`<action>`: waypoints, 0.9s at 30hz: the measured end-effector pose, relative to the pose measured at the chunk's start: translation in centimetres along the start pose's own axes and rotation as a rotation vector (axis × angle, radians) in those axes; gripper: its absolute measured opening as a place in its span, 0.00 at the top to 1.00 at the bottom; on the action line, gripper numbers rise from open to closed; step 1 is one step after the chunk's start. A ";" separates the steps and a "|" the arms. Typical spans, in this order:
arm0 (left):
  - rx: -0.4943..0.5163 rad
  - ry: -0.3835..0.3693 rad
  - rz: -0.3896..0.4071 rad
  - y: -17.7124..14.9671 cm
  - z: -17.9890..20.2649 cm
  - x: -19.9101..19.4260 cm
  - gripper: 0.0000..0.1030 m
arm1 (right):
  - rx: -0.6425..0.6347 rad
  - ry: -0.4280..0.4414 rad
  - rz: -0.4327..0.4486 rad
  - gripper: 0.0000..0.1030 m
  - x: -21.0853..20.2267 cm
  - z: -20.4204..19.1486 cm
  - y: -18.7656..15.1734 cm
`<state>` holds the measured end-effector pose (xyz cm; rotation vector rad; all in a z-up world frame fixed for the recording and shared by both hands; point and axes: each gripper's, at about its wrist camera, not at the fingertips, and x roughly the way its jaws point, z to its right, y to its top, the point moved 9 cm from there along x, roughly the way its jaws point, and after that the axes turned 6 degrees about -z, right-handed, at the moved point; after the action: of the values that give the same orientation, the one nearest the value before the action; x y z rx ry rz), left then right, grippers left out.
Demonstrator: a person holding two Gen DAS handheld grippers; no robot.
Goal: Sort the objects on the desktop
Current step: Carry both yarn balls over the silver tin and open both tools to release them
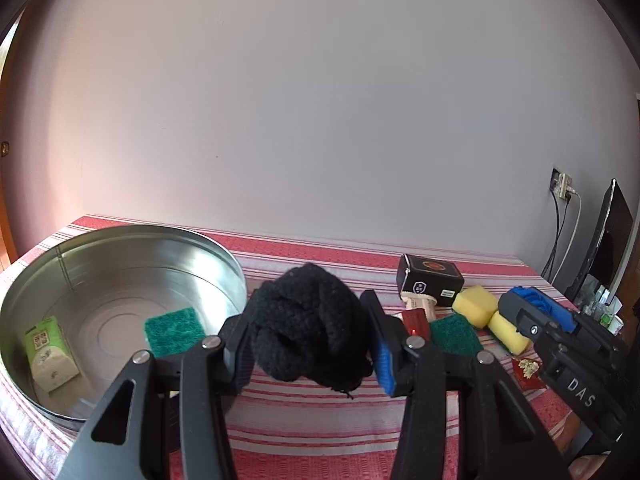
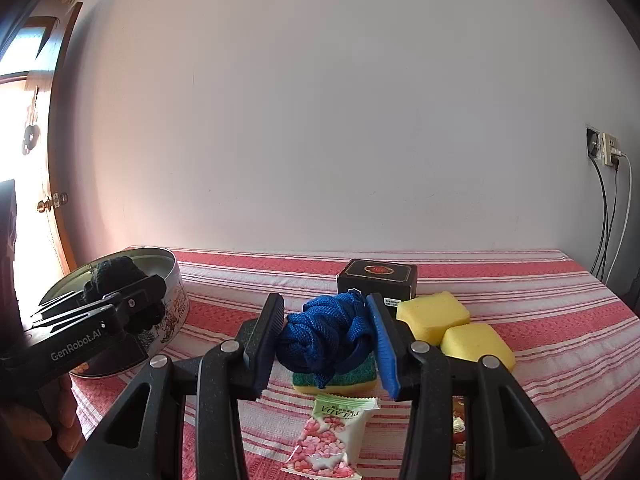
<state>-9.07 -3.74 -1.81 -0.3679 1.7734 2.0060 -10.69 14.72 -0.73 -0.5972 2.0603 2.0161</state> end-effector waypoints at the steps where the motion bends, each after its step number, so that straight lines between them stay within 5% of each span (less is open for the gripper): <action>1: 0.003 0.021 0.002 0.2 -0.5 -0.3 0.54 | 0.015 0.016 -0.005 0.56 0.0 -0.1 0.2; 7: -0.017 0.090 0.018 0.9 -3.5 -2.1 0.54 | 0.102 0.134 -0.026 0.56 0.4 -2.6 1.5; 19: -0.124 0.233 0.034 1.7 -11.3 -4.4 0.54 | 0.029 0.253 0.023 0.56 0.4 -12.7 3.8; 27: -0.193 0.361 0.002 1.1 -17.1 -5.2 0.54 | 0.031 0.279 -0.008 0.56 4.2 -18.5 4.8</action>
<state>-6.54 -21.48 -0.89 -0.8361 1.7795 2.2285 -13.96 -4.21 2.89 -0.9259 2.2306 1.9888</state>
